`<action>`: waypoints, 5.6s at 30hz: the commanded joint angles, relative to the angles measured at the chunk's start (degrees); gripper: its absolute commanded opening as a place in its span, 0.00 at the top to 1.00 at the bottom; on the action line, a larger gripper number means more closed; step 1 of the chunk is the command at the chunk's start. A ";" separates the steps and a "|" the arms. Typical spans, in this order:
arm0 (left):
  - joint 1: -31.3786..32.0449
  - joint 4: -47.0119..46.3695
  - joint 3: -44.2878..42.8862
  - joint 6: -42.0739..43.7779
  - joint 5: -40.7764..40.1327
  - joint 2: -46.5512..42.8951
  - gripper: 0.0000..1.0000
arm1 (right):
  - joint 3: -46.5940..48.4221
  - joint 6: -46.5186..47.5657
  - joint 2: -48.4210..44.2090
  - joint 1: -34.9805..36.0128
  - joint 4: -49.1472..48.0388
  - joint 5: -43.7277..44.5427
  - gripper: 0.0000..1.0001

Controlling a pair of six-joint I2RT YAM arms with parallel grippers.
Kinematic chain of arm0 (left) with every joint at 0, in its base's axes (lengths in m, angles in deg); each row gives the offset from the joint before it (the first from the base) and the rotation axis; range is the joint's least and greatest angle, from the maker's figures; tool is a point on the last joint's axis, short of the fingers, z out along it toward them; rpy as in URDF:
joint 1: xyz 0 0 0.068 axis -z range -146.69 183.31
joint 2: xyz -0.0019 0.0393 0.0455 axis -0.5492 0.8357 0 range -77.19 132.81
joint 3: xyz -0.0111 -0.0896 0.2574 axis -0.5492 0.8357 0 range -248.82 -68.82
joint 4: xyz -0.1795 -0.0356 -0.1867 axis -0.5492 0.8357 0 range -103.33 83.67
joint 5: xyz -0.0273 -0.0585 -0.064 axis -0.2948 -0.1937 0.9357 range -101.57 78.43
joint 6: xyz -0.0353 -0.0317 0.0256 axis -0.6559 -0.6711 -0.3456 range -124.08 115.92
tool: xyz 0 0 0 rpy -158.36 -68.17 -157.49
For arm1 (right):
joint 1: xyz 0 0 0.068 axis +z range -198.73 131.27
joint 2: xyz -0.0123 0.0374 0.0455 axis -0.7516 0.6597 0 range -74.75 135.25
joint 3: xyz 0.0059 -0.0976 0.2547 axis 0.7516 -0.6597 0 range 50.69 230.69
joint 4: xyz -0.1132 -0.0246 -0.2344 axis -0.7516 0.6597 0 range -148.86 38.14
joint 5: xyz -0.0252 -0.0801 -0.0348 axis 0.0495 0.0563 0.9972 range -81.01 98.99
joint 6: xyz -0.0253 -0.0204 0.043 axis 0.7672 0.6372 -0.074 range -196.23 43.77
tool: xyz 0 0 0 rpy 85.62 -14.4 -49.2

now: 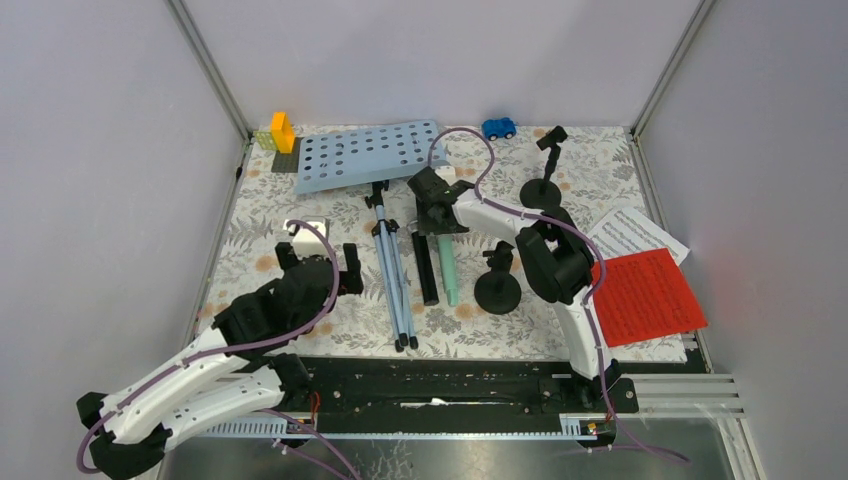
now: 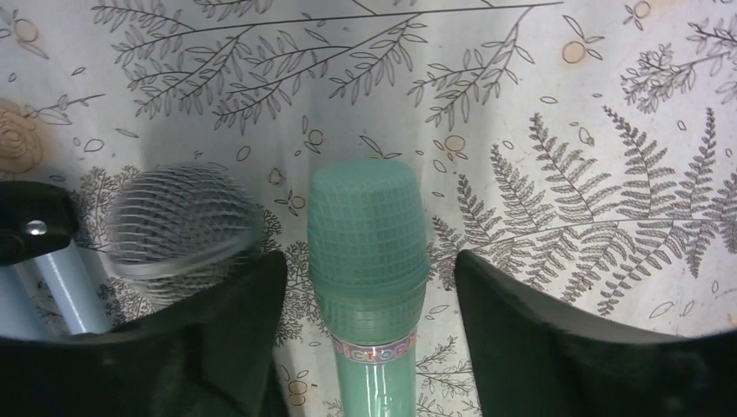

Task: Pack up the instrument practice props

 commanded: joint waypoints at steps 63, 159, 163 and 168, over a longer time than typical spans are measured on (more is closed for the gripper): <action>-0.10 -3.97 -0.05 -1.70 -2.44 -2.38 0.01 | -62.80 -8.80 -84.08 -0.17 -31.74 -0.73 0.48; -2.20 -3.76 0.39 -0.94 -3.50 -6.11 0.01 | -66.71 15.30 -99.71 -20.91 -17.62 -27.43 0.00; -2.80 -4.41 1.06 -0.12 -2.44 -7.51 0.01 | -72.21 14.72 -107.40 -20.93 -22.68 -29.97 0.00; -2.92 -4.49 1.16 -0.08 -2.04 -6.96 0.01 | -73.79 14.81 -110.65 -20.91 -21.73 -24.44 0.00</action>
